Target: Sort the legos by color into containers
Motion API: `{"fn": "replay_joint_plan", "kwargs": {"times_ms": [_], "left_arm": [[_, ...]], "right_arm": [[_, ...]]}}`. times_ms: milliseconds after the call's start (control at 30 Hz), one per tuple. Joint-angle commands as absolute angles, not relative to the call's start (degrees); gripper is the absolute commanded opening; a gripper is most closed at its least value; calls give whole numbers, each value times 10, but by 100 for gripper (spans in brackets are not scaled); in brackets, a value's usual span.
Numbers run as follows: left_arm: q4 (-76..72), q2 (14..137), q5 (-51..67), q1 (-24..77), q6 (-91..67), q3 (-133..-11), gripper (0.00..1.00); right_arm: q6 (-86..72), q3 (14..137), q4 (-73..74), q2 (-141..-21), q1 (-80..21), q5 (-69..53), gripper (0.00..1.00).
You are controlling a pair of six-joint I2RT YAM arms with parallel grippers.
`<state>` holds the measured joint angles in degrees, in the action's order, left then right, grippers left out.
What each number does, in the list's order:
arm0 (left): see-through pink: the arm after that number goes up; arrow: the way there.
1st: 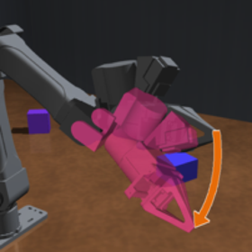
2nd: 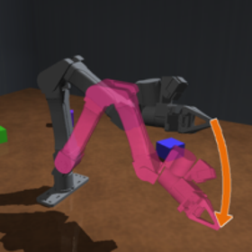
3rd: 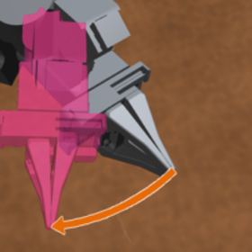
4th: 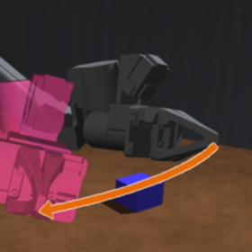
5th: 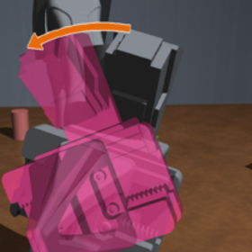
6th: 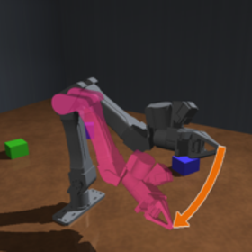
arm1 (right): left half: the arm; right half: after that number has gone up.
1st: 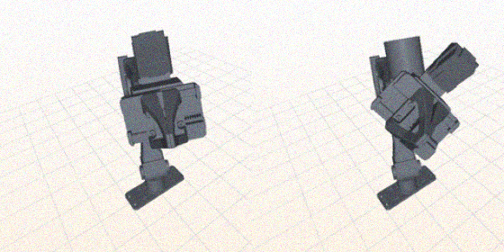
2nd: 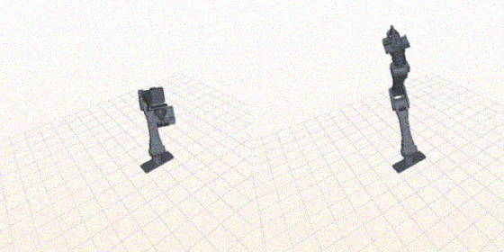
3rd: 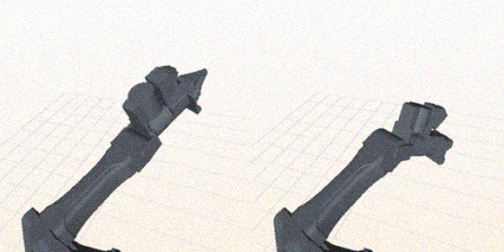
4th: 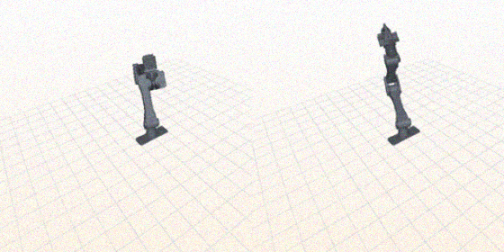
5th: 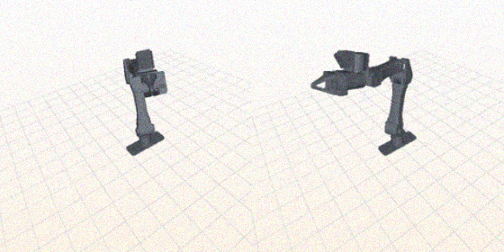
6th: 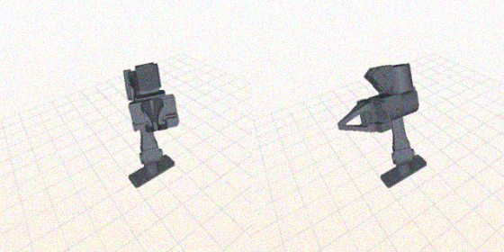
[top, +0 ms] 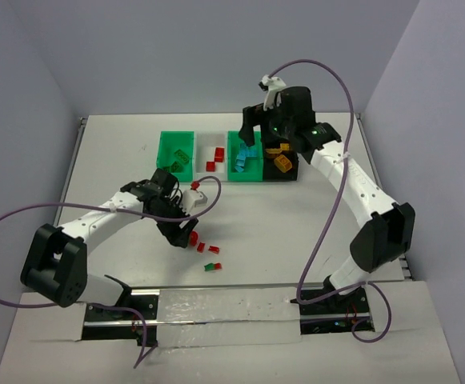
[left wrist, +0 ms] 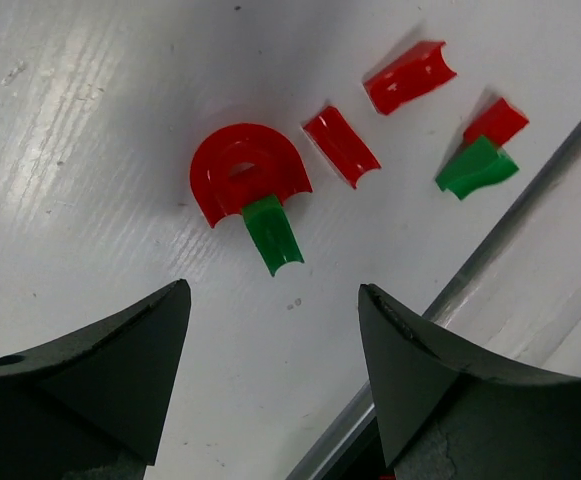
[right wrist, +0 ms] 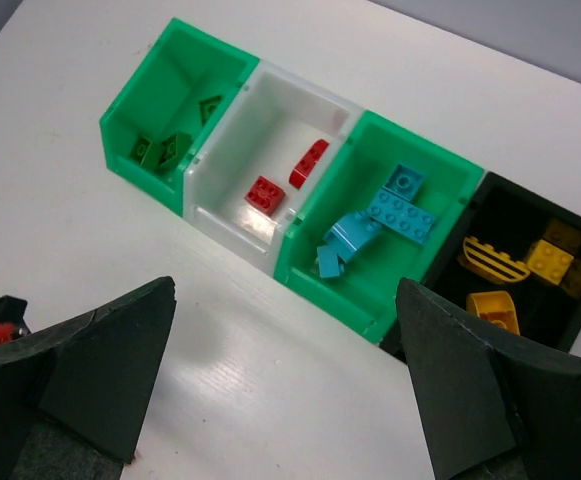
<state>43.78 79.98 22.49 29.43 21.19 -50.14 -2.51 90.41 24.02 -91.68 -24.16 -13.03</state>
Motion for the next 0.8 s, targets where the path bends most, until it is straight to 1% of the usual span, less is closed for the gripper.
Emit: {"fn": "replay_joint_plan", "kwargs": {"times_ms": [0, 133, 200, 600, 767], "left_arm": [[423, 830, 202, 308, 137, -554, 77], [411, 846, 189, 331, 111, -557, 74], [410, 857, 183, 340, 103, -556, 71], [407, 899, 141, 346, 71, -559, 55], [396, 906, 132, 347, 67, -554, 42]], "right_arm": [[-30, 873, 247, -884, -236, -164, 98], [-20, 856, 247, -861, -231, -157, 98], [-21, 850, 248, -859, -224, -157, 98], [-22, 835, 249, -846, -207, -160, 98], [-21, 830, 249, -844, -207, -160, 98]]}}
